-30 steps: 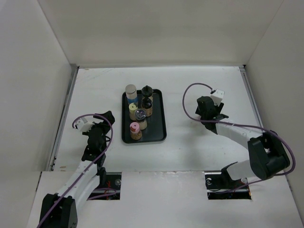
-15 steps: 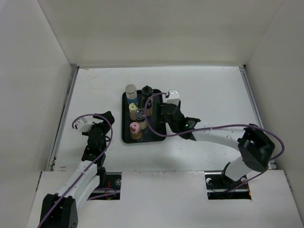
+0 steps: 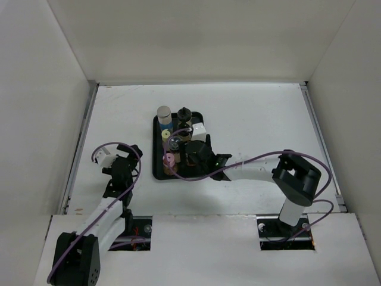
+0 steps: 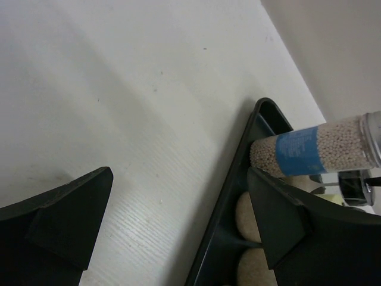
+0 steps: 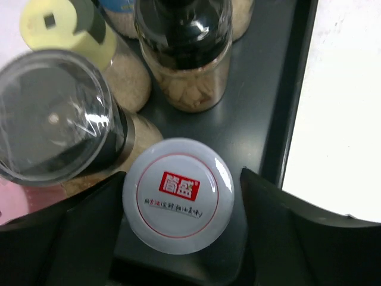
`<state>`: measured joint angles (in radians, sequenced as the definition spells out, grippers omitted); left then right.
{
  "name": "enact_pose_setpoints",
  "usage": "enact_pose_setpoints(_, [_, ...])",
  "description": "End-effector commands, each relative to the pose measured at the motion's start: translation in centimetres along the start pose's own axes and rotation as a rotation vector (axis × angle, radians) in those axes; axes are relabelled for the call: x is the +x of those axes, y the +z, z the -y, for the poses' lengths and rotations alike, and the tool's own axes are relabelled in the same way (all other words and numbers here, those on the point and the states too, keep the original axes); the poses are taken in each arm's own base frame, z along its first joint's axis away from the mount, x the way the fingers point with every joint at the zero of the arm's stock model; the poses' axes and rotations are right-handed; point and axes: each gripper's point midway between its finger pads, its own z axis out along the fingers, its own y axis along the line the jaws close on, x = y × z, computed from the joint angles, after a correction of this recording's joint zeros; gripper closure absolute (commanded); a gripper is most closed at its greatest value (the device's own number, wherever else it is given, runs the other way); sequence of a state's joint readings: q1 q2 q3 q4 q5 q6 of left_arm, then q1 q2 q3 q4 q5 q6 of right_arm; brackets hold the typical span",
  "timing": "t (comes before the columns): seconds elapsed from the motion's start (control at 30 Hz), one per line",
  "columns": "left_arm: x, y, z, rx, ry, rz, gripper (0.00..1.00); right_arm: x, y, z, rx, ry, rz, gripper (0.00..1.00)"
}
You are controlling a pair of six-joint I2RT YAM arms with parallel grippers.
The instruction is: Organize the condiment bottles
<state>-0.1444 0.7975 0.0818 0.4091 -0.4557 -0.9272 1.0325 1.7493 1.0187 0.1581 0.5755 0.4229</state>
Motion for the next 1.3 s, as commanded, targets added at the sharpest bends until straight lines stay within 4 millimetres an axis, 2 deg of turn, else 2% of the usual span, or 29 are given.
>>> enact_pose_setpoints(0.0, [-1.5, 0.5, 1.9, 0.022, -0.032, 0.03, 0.0, -4.9, -1.0, -0.7, -0.023, 0.1, 0.141, 0.12])
enact_pose_setpoints(0.13, [-1.4, 0.6, 1.9, 0.017, -0.021, 0.017, 0.0, -6.2, -3.3, 0.5, -0.032, 0.109, 0.176, 0.0])
enact_pose_setpoints(0.23, [-1.7, 0.6, 2.1, 0.023, -0.007, 0.025, 0.0, -7.5, -5.0, 2.6, -0.018, 0.128, 0.214, 0.0])
enact_pose_setpoints(0.33, [-1.7, 0.6, 2.5, 0.031, 0.018, 0.015, 0.0, -8.1, -5.7, 6.4, 0.05, 0.172, 0.262, 0.0])
enact_pose_setpoints(0.43, [-2.0, 0.7, 2.7, 0.026, 0.029, 0.019, 0.0, -8.0, -6.4, 11.6, 0.139, 0.249, 0.316, 0.06])
enact_pose_setpoints(0.47, [-1.9, 0.8, 2.8, 0.027, 0.03, 0.016, 0.0, -7.7, -6.6, 12.7, 0.158, 0.275, 0.327, 0.08])
enact_pose_setpoints(0.53, [-1.6, 1.0, 2.8, 0.021, 0.04, 0.006, 0.0, -7.0, -7.0, 15.4, 0.192, 0.36, 0.356, 0.21])
enact_pose_setpoints(0.57, [-1.4, 1.2, 2.8, 0.013, 0.046, -0.002, 0.0, -6.4, -7.0, 16.8, 0.208, 0.408, 0.367, 0.39])
enact_pose_setpoints(0.67, [-1.1, 1.7, 2.5, -0.014, 0.056, -0.012, 0.0, -5.6, -6.7, 18.9, 0.223, 0.483, 0.366, 0.76])
enact_pose_setpoints(0.7, [-1.0, 1.9, 2.6, -0.02, 0.06, -0.015, 0.0, -5.4, -6.5, 19.5, 0.231, 0.501, 0.361, 0.83])
enact_pose_setpoints(0.73, [-0.9, 2.1, 2.8, -0.024, 0.066, -0.022, 0.0, -5.1, -6.2, 20.1, 0.239, 0.516, 0.352, 0.85])
enact_pose_setpoints(0.83, [-0.2, 2.4, 3.0, -0.031, 0.078, -0.044, 0.0, -3.9, -5.2, 20.5, 0.229, 0.526, 0.306, 0.84])
enact_pose_setpoints(0.9, [-0.2, 2.4, 2.9, -0.033, 0.074, -0.039, 0.0, -3.5, -4.6, 20.3, 0.216, 0.528, 0.285, 0.76])
enact_pose_setpoints(1.07, [-0.5, 2.6, 2.4, -0.046, 0.069, -0.027, 0.0, -3.4, -4.1, 20.2, 0.207, 0.505, 0.281, 0.36])
enact_pose_setpoints(1.1, [-0.4, 2.5, 2.3, -0.043, 0.066, -0.028, 0.0, -3.4, -4.0, 20.2, 0.208, 0.495, 0.278, 0.3])
enact_pose_setpoints(1.27, [-0.5, 2.5, 2.6, -0.022, 0.069, -0.018, 0.0, -3.3, -3.9, 20.0, 0.206, 0.485, 0.273, 0.25])
